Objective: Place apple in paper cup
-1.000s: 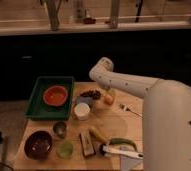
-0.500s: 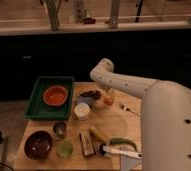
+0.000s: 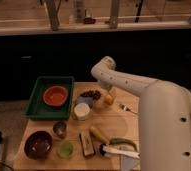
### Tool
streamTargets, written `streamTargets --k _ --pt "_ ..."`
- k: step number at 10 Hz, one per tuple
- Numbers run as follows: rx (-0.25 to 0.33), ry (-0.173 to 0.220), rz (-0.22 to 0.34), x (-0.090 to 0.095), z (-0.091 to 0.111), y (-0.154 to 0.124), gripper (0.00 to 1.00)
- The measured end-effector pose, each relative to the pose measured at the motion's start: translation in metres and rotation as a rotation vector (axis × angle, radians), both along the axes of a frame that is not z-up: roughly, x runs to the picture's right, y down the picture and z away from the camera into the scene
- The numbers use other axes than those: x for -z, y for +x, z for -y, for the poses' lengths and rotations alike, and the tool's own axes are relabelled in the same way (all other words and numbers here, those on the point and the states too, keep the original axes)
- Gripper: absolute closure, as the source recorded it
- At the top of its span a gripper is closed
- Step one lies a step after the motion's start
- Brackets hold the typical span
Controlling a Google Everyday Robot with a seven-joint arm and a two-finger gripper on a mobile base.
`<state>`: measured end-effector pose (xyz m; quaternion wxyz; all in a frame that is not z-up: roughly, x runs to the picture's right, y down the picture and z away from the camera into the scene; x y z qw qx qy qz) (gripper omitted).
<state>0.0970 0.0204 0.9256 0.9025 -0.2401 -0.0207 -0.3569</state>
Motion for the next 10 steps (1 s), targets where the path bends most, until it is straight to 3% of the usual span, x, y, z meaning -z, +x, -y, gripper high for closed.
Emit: streamTargets --k 3,8,10 --pt "-0.039 -0.033 0.013 -0.004 -0.01 0.011 0.2" --pt "-0.074 -0.049 0.049 -0.015 -0.023 0.009 0.2" --pt "-0.084 -0.048 0.051 -0.017 -0.027 0.01 0.29"
